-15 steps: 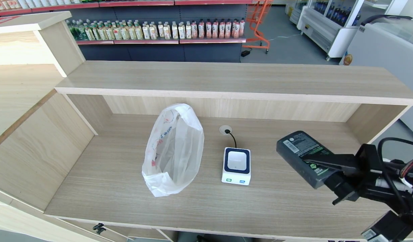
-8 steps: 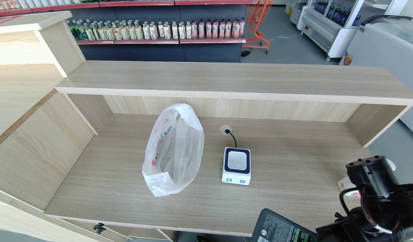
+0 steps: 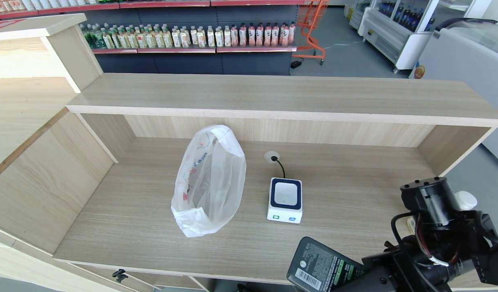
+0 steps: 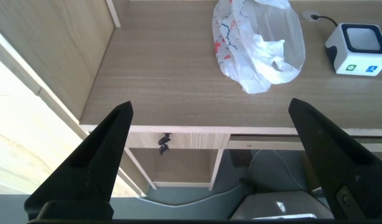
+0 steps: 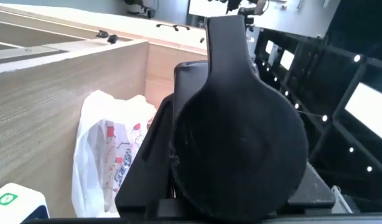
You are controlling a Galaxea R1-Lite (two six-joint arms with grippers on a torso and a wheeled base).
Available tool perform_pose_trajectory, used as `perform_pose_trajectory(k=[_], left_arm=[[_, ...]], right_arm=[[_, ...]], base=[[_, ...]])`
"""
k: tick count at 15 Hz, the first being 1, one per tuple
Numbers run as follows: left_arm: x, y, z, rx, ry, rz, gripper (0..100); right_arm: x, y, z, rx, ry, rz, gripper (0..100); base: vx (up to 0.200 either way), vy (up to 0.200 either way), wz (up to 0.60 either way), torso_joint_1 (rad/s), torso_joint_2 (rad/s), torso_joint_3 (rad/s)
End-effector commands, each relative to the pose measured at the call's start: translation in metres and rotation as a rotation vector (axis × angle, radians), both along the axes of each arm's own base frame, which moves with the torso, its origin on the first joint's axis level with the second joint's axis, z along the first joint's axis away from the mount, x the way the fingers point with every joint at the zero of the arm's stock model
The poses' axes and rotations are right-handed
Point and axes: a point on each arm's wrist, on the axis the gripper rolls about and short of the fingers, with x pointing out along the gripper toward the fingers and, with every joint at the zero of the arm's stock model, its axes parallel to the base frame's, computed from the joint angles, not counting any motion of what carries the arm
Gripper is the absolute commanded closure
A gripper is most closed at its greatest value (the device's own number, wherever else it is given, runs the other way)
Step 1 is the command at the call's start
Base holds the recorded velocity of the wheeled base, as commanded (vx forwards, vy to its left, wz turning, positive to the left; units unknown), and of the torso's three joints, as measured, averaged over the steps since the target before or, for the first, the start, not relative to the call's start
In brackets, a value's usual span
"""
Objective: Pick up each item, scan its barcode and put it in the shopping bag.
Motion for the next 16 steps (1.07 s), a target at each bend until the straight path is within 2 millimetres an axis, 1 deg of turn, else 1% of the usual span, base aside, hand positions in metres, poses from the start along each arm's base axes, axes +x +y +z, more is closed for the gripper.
perform_pose_trajectory(k=[1,3,8,12,13,14,15,16], left_arm=[[0.000,0.000,0.000,0.000,0.002,0.000,0],[0.000,0.000,0.000,0.000,0.003,0.000,0],[0.000,0.000,0.000,0.000,0.002,0.000,0],[0.000,0.000,0.000,0.000,0.002,0.000,0],[0.000,0.000,0.000,0.000,0.002,0.001,0],[0.000,0.000,0.000,0.000,0.002,0.000,0],[0.000,0.000,0.000,0.000,0.002,0.000,0],[0.000,0.000,0.000,0.000,0.002,0.000,0]], right_arm=[[-0.001,0.000,0.008,0.031,-0.106,0.012,100],[-0.002,-0.001,0.012,0.054,-0.166,0.012,100],[-0.002,-0.001,0.009,0.051,-0.161,0.010,100],[-0.005,-0.003,0.013,0.051,-0.160,0.002,100],[-0.007,-0.004,0.019,0.049,-0.115,-0.015,100],[-0.010,-0.007,0.043,0.054,0.061,-0.087,100],[-0.009,-0.022,0.069,0.074,0.189,-0.231,100],[-0.013,-0.042,0.081,0.093,0.367,-0.413,100]], base=[[0.000,0.000,0.00,0.000,0.00,0.000],[0.000,0.000,0.00,0.000,0.00,0.000],[0.000,0.000,0.00,0.000,0.00,0.000],[0.000,0.000,0.00,0.000,0.00,0.000],[0.000,0.000,0.00,0.000,0.00,0.000],[0.000,0.000,0.00,0.000,0.00,0.000],[0.000,0.000,0.00,0.000,0.00,0.000],[0.000,0.000,0.00,0.000,0.00,0.000]])
